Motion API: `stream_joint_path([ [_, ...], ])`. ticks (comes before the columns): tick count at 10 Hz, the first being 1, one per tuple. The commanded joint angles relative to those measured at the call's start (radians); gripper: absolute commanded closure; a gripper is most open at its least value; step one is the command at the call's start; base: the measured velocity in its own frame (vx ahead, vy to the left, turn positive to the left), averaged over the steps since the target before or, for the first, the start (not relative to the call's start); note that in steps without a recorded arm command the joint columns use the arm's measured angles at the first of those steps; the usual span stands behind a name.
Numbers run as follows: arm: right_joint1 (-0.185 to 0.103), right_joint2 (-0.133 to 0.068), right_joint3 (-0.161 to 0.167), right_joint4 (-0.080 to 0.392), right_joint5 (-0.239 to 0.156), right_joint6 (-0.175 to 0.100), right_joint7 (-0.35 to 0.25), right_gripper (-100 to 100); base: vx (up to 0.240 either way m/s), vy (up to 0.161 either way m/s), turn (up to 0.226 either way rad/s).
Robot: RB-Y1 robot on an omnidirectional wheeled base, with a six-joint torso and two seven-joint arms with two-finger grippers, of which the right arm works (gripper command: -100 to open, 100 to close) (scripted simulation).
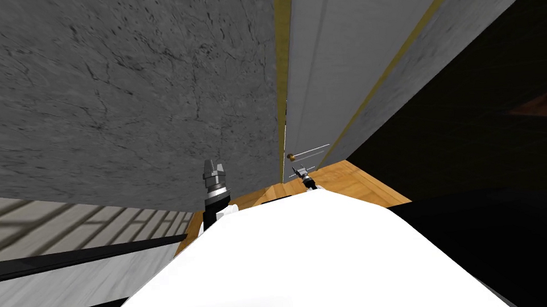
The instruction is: Pull the door open
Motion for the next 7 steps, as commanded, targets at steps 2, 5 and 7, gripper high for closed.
stream_joint_path([
  [2,0.008,-0.005,0.019,-0.009,-0.007,-0.001,0.001,-100,0.132,0.083,-0.039],
  [5,0.025,-0.015,0.057,-0.029,-0.021,-0.003,0.002,-100,0.209,0.08,-0.067],
  [7,0.035,-0.021,0.081,-0.041,-0.03,-0.005,0.003,-100,0.179,-0.018,-0.101],
])
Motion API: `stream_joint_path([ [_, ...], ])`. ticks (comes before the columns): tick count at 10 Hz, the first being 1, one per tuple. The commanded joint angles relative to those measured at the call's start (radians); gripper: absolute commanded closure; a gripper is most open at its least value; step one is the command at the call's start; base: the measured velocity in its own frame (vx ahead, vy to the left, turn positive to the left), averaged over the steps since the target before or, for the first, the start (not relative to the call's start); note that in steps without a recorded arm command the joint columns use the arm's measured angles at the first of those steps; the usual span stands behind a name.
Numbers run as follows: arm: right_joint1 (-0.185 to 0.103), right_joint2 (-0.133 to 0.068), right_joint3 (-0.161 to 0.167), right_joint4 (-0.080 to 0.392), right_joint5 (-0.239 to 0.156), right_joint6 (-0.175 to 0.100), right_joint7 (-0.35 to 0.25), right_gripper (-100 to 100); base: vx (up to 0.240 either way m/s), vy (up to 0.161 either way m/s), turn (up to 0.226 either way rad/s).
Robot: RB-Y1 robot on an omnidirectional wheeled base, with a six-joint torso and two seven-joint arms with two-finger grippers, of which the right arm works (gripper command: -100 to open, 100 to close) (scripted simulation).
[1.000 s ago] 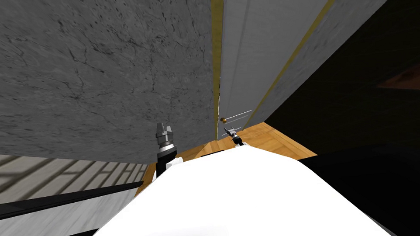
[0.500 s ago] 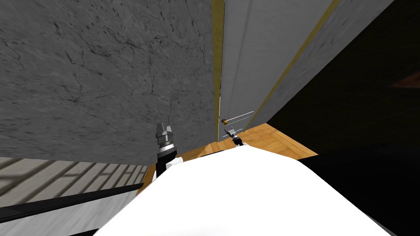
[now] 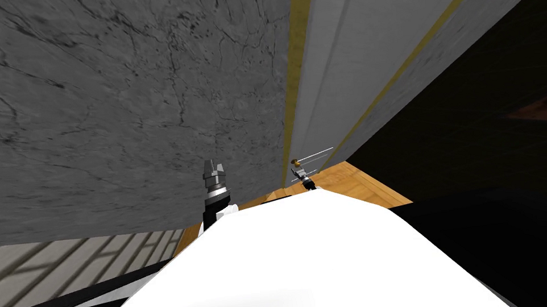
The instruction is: Pull the door open
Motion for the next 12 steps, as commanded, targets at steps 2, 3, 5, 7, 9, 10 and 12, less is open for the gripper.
stream_joint_path([
  [2,0.01,-0.009,0.022,-0.015,-0.01,0.0,0.001,-100,0.183,-0.06,-0.1],
  [3,0.008,-0.005,0.018,-0.01,-0.008,-0.001,0.002,-100,0.084,-0.043,-0.01],
  [5,0.008,-0.005,0.018,-0.01,-0.008,-0.001,0.002,100,-0.022,0.009,0.004],
  [7,0.008,-0.005,0.018,-0.01,-0.008,-0.001,0.002,100,-0.017,0.006,-0.005],
  [9,0.008,-0.005,0.018,-0.01,-0.008,-0.001,0.002,100,-0.003,0.0,-0.001],
  [10,0.008,-0.009,0.015,-0.006,-0.016,0.003,-0.033,100,-0.01,-0.003,0.049],
  [12,0.007,-0.009,0.015,-0.004,-0.026,0.003,-0.078,100,-0.025,-0.004,0.059],
])
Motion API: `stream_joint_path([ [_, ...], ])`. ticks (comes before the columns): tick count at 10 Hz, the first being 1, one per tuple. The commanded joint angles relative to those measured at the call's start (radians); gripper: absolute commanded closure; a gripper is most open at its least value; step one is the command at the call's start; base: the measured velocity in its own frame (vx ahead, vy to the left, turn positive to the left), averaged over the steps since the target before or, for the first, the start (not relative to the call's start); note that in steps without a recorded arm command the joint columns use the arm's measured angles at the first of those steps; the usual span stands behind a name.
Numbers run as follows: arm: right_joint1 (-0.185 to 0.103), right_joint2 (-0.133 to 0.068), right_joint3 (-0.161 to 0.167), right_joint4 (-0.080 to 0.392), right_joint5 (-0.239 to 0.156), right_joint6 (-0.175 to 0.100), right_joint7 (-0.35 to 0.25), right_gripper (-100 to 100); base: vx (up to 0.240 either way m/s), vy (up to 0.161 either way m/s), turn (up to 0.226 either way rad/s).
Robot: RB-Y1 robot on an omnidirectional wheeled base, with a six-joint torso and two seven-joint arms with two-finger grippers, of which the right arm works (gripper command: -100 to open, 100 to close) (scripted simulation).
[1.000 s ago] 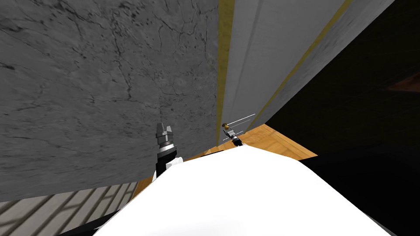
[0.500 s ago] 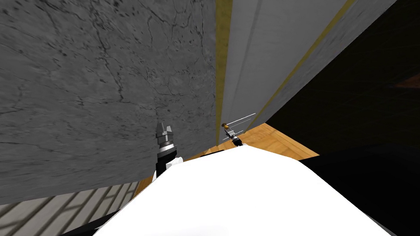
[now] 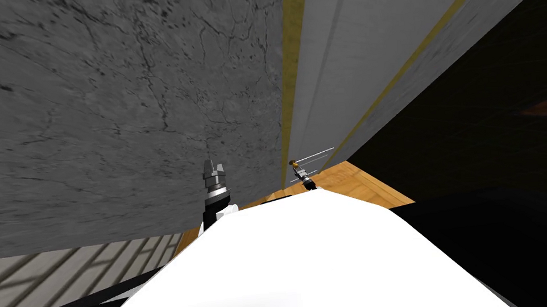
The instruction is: Pull the door open
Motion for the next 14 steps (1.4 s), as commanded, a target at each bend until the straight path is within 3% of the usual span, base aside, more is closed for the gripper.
stream_joint_path([
  [1,-0.002,0.002,0.002,-0.001,-0.008,-0.002,-0.045,100,-0.034,0.002,0.096],
  [2,-0.003,0.002,0.002,0.0,-0.013,-0.002,-0.068,100,-0.026,0.01,0.071],
  [3,0.019,-0.027,-0.007,0.004,-0.008,-0.029,-0.028,-100,-0.152,0.087,0.101],
  [7,0.05,-0.073,-0.022,0.007,-0.005,-0.067,0.005,-100,-0.194,0.036,0.015],
  [8,0.044,-0.065,-0.019,0.009,-0.006,-0.06,-0.002,-100,-0.084,-0.016,-0.002],
  [9,0.046,-0.076,-0.036,0.032,-0.018,-0.08,-0.002,-100,0.084,0.037,0.15],
  [12,0.047,-0.086,-0.055,0.054,-0.032,-0.098,-0.004,-100,0.159,0.019,0.134],
  [14,0.05,-0.103,-0.088,0.095,-0.057,-0.129,-0.007,-100,0.169,0.037,0.2],
])
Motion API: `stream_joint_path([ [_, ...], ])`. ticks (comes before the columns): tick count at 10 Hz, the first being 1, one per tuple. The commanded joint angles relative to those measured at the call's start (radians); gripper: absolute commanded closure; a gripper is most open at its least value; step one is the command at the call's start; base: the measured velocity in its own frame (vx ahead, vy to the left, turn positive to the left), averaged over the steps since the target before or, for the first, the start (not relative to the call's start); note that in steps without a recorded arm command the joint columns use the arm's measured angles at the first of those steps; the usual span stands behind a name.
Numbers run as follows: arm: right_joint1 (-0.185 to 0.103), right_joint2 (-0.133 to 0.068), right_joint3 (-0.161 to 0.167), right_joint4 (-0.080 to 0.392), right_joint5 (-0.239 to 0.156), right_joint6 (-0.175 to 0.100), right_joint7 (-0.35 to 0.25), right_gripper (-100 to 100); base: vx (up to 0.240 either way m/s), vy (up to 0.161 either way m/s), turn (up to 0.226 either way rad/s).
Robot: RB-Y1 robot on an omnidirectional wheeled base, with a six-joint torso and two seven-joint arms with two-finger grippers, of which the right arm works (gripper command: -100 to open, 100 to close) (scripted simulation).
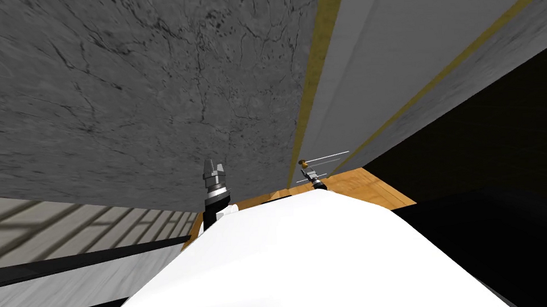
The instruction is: Pull the door open
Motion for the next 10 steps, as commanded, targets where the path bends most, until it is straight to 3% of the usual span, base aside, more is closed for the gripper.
stream_joint_path([
  [1,0.006,-0.013,-0.022,0.021,-0.016,-0.021,-0.003,-100,0.229,0.009,0.235],
  [2,0.007,-0.018,-0.031,0.032,-0.023,-0.029,-0.004,-100,0.204,-0.002,0.155],
  [3,0.007,-0.013,-0.024,0.02,-0.018,-0.02,-0.002,-100,0.083,0.0,0.023],
  [4,0.007,-0.013,-0.024,0.02,-0.018,-0.02,-0.002,100,-0.008,-0.004,-0.029],
  [9,0.007,-0.013,-0.024,0.02,-0.018,-0.02,-0.002,100,-0.016,-0.003,0.001],
  [10,0.005,-0.014,-0.022,0.023,-0.026,-0.016,-0.036,100,-0.034,-0.006,0.042],
])
